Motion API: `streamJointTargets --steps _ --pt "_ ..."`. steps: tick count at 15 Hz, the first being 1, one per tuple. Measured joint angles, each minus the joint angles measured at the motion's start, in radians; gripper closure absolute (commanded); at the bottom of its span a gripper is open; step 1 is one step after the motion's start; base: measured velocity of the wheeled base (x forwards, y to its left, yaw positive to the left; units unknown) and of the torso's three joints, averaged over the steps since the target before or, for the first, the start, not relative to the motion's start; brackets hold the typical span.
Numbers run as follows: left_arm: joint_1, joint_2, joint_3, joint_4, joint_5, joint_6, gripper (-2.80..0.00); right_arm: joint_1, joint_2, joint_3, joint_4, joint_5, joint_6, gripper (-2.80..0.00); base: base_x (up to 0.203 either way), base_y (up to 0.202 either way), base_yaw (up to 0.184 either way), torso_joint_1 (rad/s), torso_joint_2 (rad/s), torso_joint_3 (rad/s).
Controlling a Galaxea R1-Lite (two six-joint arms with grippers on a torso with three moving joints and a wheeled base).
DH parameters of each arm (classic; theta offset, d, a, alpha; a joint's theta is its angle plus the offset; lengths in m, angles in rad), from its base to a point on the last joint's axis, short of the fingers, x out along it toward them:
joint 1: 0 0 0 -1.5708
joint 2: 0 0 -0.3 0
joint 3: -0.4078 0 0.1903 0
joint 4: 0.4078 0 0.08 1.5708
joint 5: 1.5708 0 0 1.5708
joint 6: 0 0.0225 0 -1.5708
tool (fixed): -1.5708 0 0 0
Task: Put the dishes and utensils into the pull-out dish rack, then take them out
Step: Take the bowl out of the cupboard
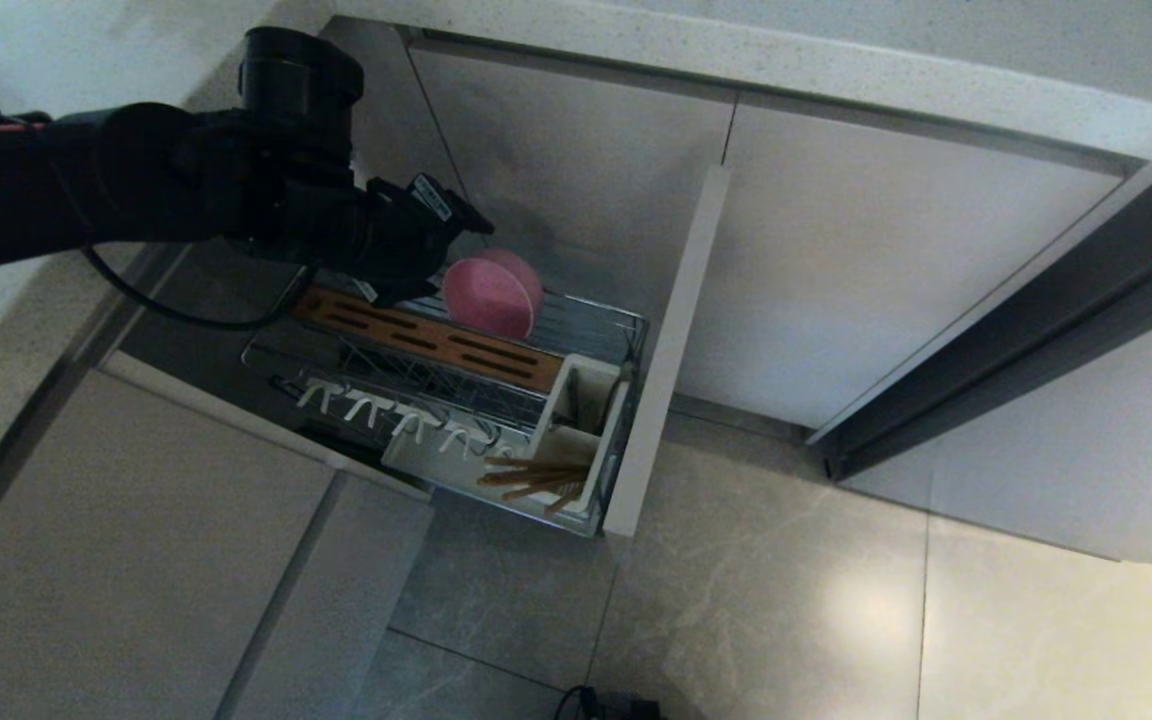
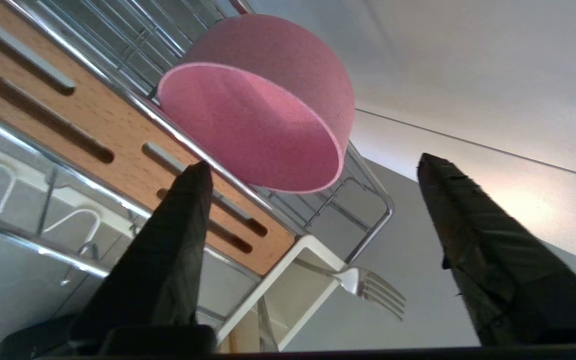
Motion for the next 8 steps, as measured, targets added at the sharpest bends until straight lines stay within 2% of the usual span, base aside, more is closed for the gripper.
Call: streamJointTargets --steps 2,5,8 --pt "0.000 0.012 -0.001 -0.009 -0.002 -0.006 -2.80 0.000 0.000 0.000 0.000 0.000 0.000 0.00 0.000 0.000 0.000 0.000 0.00 0.000" --pt "0.000 0.022 -0.002 0.002 0.002 -0.049 -2.80 0.000 0.000 0.000 0.000 0.000 0.000 0.00 0.000 0.000 0.000 0.000 0.00 0.000" --pt "0.000 0.043 -0.002 -0.021 0.003 -0.050 -2.80 0.000 0.000 0.000 0.000 0.000 0.000 0.00 0.000 0.000 0.000 0.000 0.00 0.000"
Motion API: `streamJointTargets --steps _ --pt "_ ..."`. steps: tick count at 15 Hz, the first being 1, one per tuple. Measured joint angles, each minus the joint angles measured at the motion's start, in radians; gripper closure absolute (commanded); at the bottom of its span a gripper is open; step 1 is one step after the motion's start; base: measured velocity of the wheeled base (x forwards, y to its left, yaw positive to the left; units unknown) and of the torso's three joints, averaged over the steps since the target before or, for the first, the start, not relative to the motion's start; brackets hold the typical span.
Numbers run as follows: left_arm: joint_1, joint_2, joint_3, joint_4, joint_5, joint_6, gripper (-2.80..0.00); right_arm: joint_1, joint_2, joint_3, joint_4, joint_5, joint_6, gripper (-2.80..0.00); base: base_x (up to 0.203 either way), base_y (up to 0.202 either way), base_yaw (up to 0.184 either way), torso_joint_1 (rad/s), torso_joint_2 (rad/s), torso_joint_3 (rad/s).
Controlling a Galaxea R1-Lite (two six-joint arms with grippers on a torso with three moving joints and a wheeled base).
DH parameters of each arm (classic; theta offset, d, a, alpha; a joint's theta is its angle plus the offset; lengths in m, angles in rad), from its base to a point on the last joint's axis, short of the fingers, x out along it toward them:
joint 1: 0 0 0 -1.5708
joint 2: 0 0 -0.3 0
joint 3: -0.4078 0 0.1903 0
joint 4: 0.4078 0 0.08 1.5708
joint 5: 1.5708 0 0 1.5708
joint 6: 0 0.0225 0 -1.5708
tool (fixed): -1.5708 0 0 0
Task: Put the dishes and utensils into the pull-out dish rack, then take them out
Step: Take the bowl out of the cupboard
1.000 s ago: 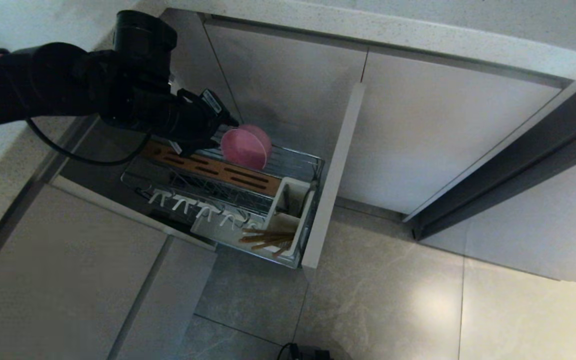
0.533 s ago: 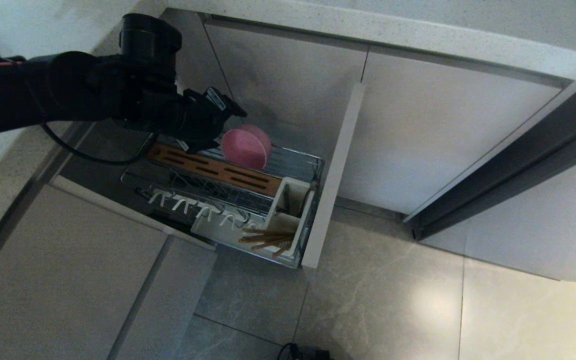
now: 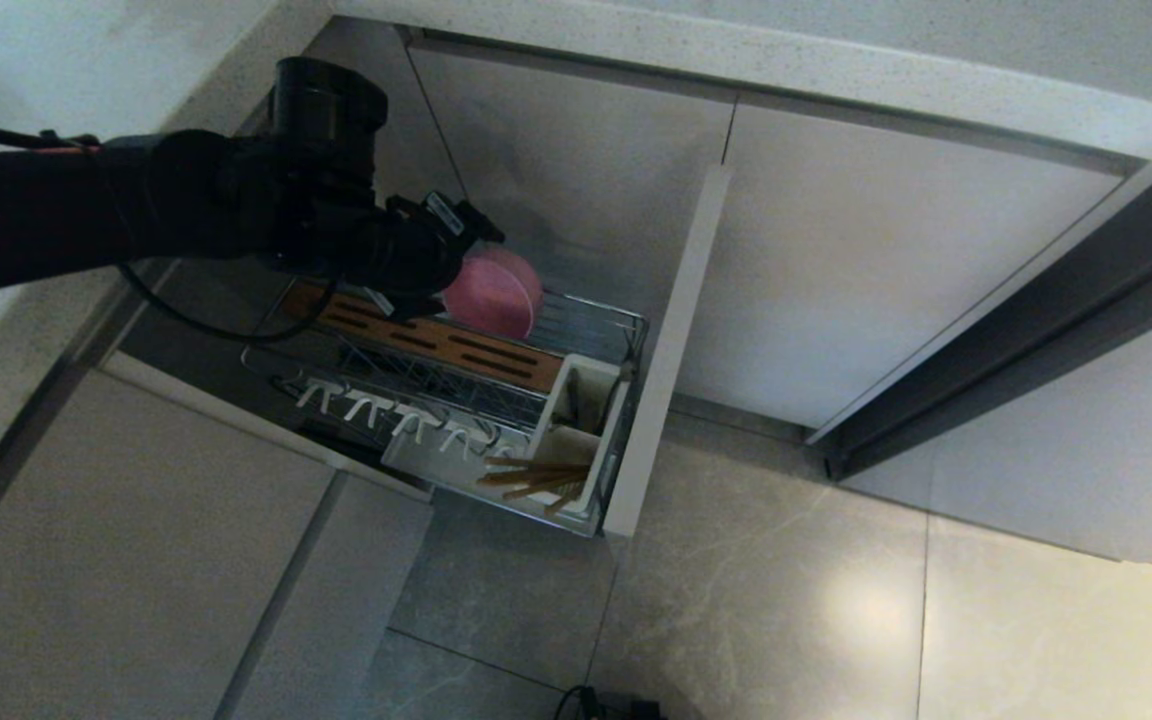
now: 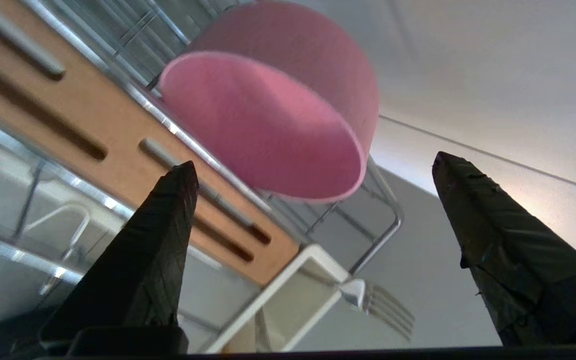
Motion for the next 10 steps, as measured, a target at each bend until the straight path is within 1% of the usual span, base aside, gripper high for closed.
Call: streamJointTargets --steps 6,10 --pt "-0.001 0.059 -0.001 -0.103 -0.004 0.018 -2.80 0.000 0.000 0.000 0.000 0.000 0.000 0.00 0.000 0.000 0.000 0.000 0.00 0.000" --pt "0.001 0.096 -0.001 -0.171 -0.003 0.058 -2.80 0.000 0.000 0.000 0.000 0.000 0.000 0.00 0.000 0.000 0.000 0.000 0.00 0.000"
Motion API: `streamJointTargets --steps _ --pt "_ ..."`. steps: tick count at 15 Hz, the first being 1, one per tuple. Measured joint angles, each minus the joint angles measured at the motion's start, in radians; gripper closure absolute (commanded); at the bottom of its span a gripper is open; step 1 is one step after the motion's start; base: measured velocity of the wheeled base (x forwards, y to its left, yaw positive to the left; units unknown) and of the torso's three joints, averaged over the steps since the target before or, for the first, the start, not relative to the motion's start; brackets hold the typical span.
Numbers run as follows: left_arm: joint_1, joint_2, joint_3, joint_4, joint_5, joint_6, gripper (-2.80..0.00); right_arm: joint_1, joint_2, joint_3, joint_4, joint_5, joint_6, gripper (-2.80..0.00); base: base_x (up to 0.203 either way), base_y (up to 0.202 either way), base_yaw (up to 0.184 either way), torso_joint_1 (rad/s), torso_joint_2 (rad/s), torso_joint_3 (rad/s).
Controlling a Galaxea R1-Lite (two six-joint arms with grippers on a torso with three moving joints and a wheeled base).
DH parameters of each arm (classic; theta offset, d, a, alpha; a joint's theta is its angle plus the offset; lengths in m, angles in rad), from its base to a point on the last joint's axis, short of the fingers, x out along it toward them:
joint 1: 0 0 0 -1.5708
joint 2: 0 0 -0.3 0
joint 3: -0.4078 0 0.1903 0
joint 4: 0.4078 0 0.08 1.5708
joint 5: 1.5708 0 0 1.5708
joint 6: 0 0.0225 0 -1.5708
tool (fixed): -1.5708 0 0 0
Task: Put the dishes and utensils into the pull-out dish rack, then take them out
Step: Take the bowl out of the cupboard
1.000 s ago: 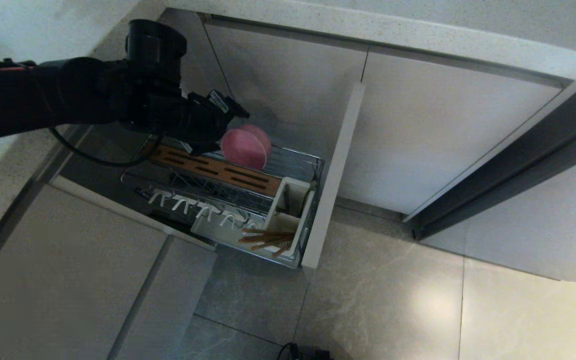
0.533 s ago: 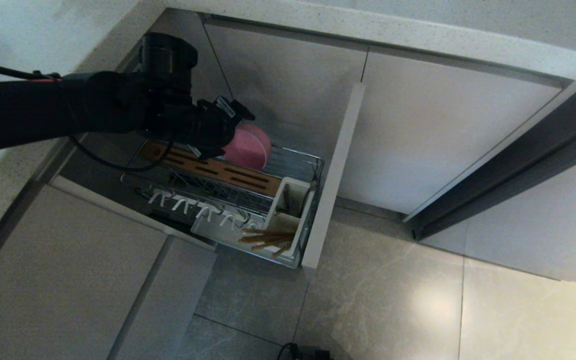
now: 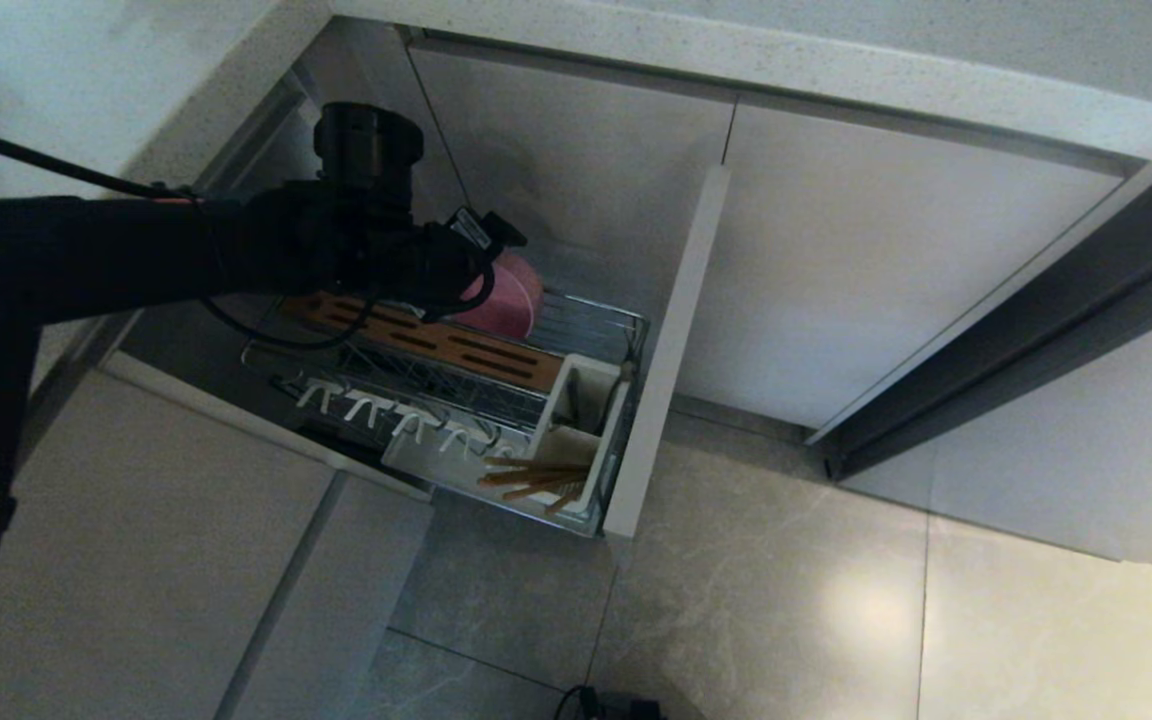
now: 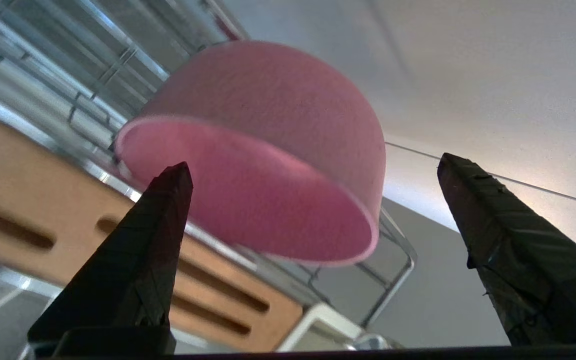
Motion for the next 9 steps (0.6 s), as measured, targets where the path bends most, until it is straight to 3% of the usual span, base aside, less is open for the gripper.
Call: streamJointTargets --steps 9 --pt "-0.002 0.050 -0.013 -0.058 -0.005 0.052 -2.80 0.000 0.000 0.000 0.000 0.000 0.000 0.00 0.000 0.000 0.000 0.000 0.00 0.000"
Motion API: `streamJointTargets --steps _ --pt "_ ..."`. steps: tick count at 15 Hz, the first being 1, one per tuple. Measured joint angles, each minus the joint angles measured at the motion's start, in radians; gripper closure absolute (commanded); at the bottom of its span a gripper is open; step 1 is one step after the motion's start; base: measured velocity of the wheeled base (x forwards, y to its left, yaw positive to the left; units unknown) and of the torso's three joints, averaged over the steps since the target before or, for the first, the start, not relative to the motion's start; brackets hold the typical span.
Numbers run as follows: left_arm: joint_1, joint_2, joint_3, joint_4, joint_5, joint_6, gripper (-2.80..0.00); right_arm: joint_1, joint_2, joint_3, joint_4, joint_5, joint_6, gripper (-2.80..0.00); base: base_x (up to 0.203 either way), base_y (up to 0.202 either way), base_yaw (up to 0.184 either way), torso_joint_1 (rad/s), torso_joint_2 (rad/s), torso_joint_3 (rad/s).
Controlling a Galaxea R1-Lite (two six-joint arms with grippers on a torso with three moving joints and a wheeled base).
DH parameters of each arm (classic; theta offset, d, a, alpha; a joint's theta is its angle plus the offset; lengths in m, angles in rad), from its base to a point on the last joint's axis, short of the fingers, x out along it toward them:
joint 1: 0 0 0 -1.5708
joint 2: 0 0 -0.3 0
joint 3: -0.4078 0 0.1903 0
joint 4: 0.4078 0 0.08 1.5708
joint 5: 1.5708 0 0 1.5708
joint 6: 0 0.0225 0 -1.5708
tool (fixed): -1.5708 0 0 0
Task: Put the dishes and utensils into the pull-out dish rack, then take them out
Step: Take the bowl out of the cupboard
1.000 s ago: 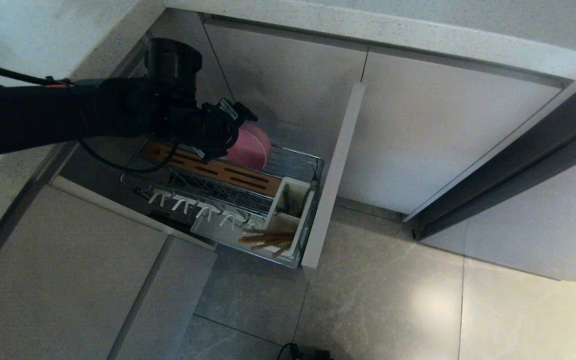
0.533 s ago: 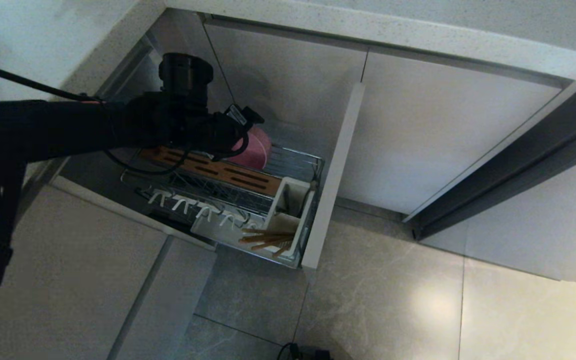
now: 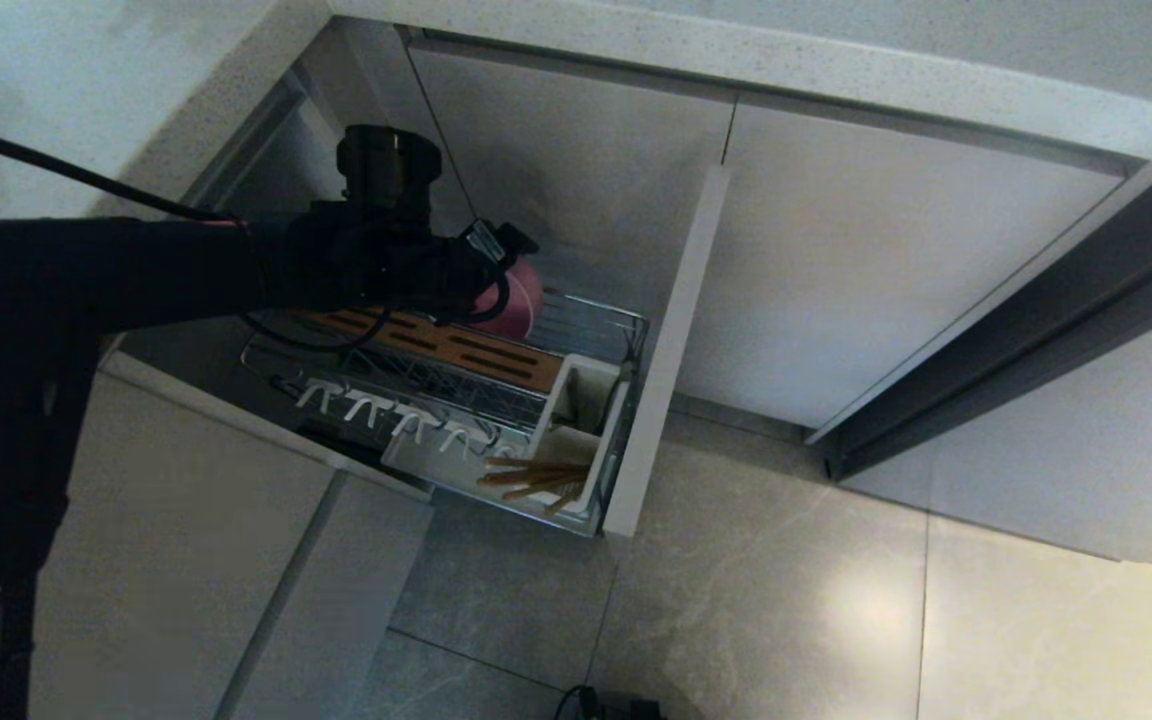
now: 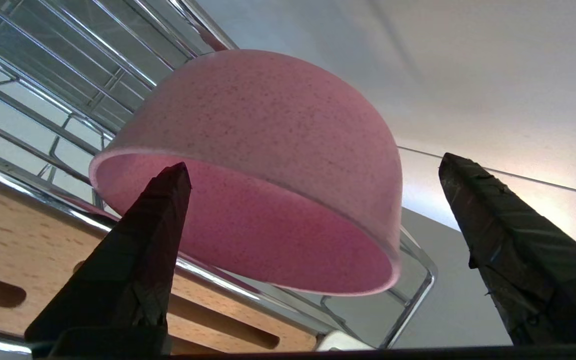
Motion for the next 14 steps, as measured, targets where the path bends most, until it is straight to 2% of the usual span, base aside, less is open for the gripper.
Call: streamJointTargets --steps 9,10,14 --pt "0.002 0.003 0.000 -0.001 0.000 0.000 -2.80 0.000 0.000 0.000 0.000 0.000 0.000 0.00 0.000 0.000 0.000 0.000 0.00 0.000" --pt "0.002 0.003 0.000 0.002 0.000 0.001 0.00 0.000 0.000 0.000 0.000 0.000 0.000 0.00 0.000 0.000 0.000 0.000 0.00 0.000" --pt "0.002 0.001 0.001 0.004 0.000 0.000 0.00 0.000 0.000 0.000 0.000 0.000 0.000 0.00 0.000 0.000 0.000 0.000 0.00 0.000"
